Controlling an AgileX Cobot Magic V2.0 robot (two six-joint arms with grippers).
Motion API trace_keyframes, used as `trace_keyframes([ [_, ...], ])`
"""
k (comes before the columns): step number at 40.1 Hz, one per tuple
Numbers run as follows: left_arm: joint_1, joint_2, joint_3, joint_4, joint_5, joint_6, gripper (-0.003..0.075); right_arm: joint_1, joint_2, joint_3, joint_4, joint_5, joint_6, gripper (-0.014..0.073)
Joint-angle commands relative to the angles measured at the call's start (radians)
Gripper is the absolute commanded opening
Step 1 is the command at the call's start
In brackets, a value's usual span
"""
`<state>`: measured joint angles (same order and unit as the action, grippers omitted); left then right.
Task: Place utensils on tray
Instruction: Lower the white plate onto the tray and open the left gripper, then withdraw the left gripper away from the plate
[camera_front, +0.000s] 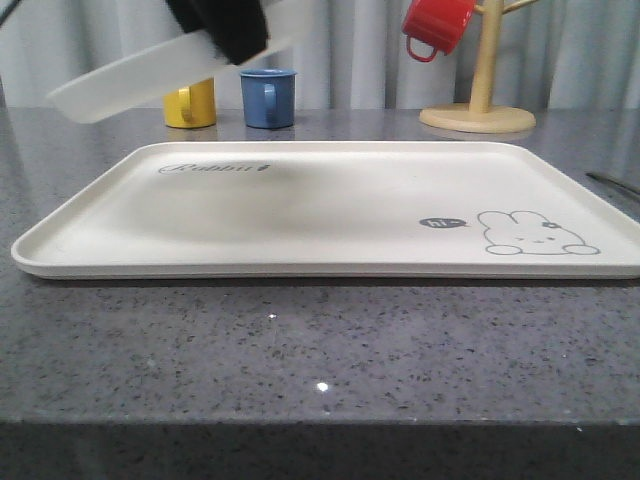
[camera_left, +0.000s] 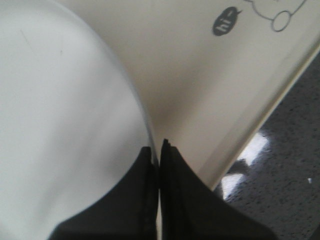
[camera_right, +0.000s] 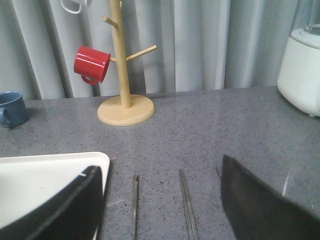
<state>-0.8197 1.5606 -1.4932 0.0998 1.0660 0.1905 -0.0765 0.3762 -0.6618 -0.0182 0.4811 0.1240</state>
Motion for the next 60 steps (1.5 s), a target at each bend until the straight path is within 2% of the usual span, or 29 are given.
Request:
trace_keyframes([
  [1,-0.044,0.016,-0.038,0.008,-0.038,-0.019,-0.0018,-0.004,0.013,-0.036,-0.012,-0.08,-0.006,0.0528],
  [16,-0.025,0.142,-0.038,-0.009,-0.016,-0.019,-0.0003,-0.004,0.013,-0.036,-0.012,-0.08,-0.006,0.0528],
  [21,-0.025,0.149,-0.036,-0.048,-0.009,-0.019,0.0115,-0.004,0.013,-0.036,-0.012,-0.08,-0.006,0.0528],
  [28,-0.025,0.149,-0.053,-0.059,0.015,-0.019,0.0397,-0.004,0.013,-0.036,-0.012,-0.08,-0.006,0.0528],
  [31,-0.025,0.149,-0.094,-0.06,0.095,-0.019,0.0445,-0.004,0.013,-0.036,-0.012,-0.08,-0.006,0.0528],
  [34,-0.025,0.148,-0.162,-0.053,0.186,-0.019,0.0427,-0.004,0.013,-0.036,-0.012,-0.08,-0.006,0.0528],
  [37,-0.025,0.135,-0.208,-0.051,0.205,-0.019,0.0359,-0.004,0.013,-0.036,-0.012,-0.08,-0.006,0.0528],
  [46,-0.013,0.085,-0.217,-0.032,0.205,-0.019,-0.0018,-0.004,0.013,-0.036,-0.012,-0.08,-0.006,0.0528],
  [53,0.072,0.024,-0.159,-0.032,0.205,-0.024,-0.0018,-0.004,0.013,-0.036,-0.012,-0.08,-0.006,0.0528],
  [60,0.263,-0.104,0.006,-0.047,0.173,-0.056,-0.0018,-0.004,0.013,-0.036,-0.012,-0.08,-0.006,0.0528],
])
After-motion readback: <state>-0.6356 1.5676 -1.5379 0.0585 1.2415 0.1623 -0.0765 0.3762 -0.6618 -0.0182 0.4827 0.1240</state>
